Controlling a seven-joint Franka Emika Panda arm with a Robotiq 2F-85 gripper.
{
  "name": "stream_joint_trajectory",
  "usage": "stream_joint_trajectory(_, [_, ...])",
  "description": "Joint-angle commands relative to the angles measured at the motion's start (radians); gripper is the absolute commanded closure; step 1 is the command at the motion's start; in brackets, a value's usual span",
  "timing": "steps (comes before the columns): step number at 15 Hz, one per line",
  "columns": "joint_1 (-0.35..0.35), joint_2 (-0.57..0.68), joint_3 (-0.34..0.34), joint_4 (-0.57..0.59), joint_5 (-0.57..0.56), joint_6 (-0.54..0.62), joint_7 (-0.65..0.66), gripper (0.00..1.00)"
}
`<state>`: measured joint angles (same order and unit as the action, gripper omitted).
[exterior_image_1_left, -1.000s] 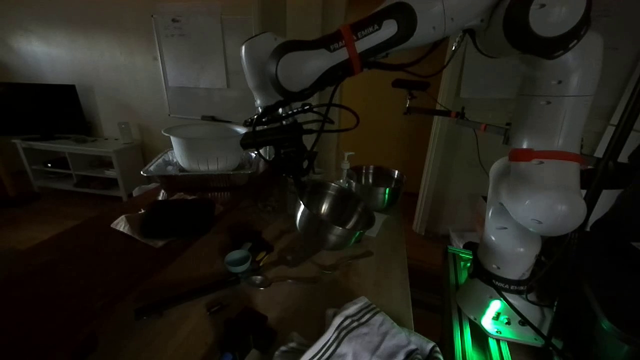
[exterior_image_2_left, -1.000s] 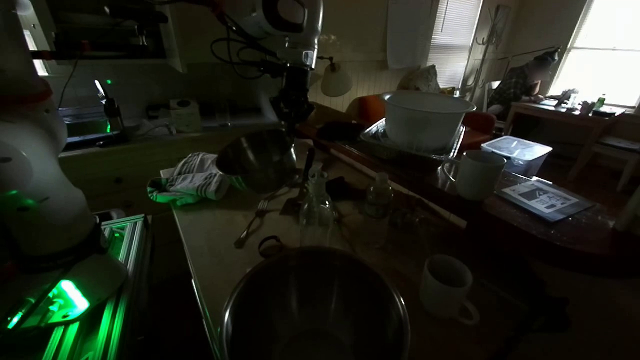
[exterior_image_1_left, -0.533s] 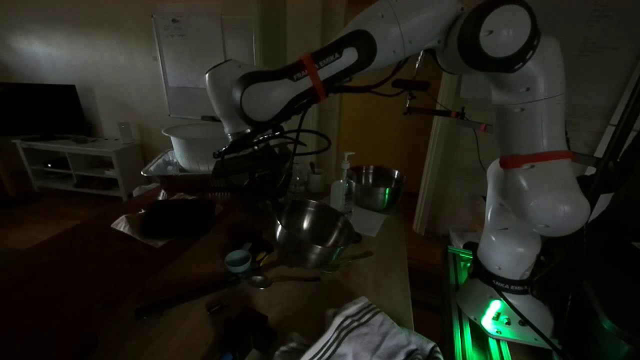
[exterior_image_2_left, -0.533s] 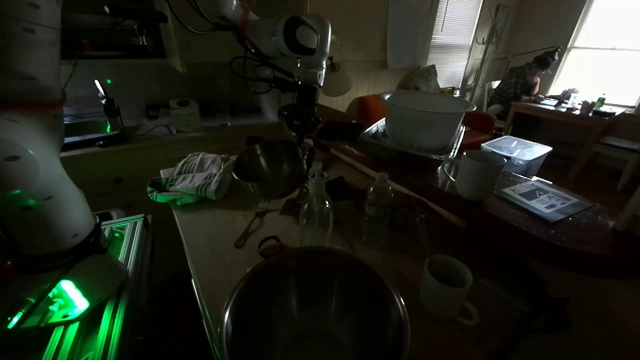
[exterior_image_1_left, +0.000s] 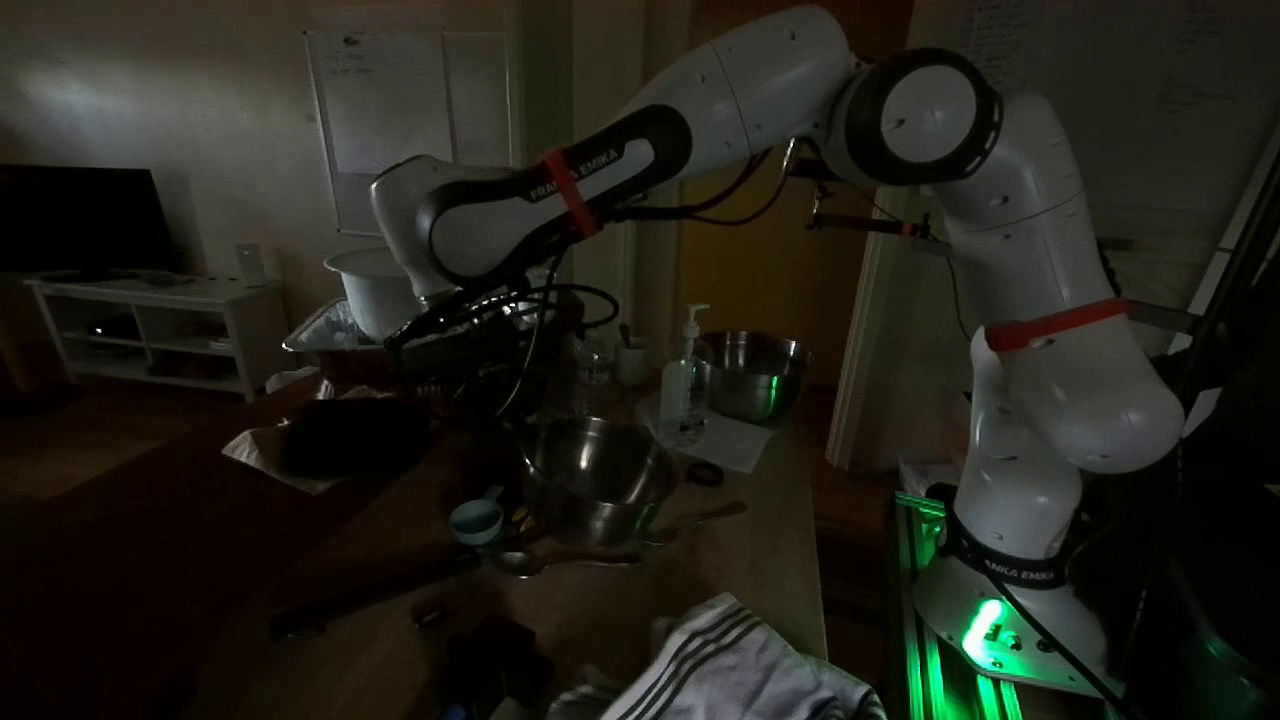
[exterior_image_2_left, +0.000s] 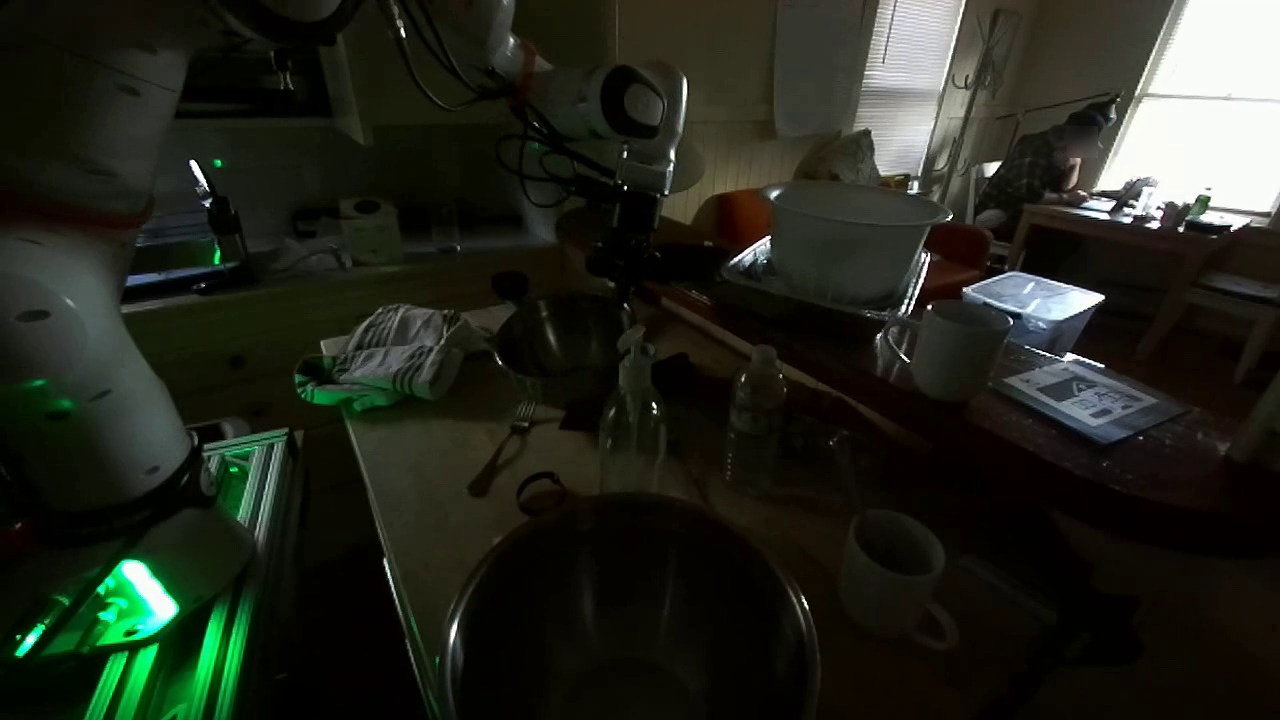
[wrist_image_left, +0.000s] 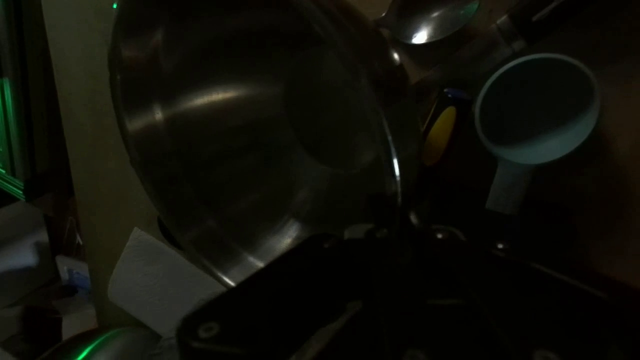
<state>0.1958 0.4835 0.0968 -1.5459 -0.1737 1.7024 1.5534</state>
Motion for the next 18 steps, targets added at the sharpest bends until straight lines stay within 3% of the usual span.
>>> stream_joint_trajectory(1, [0.024,0.066,-0.026,0.114,0.018,-0.090,-0.050,0.66])
stream_joint_trajectory(2, [0.025,0.076,-0.028,0.129,0.022,-0.101,-0.055,0.65])
stream_joint_trajectory(8, [0.033,0.094,-0.039,0.191,0.035,-0.180,-0.062,0.20])
stream_joint_trajectory(11, [0.045,0.025,-0.035,0.158,0.016,-0.174,-0.077,0.01])
stream_joint_trajectory(16, [0.106,-0.144,-0.017,0.086,-0.109,-0.082,-0.135,0.00])
stream_joint_trajectory(17, [0.115,-0.158,-0.008,0.092,-0.127,-0.070,-0.159,0.00])
stream_joint_trajectory(18, [0.100,-0.095,-0.016,0.156,-0.086,-0.122,-0.125,0.00])
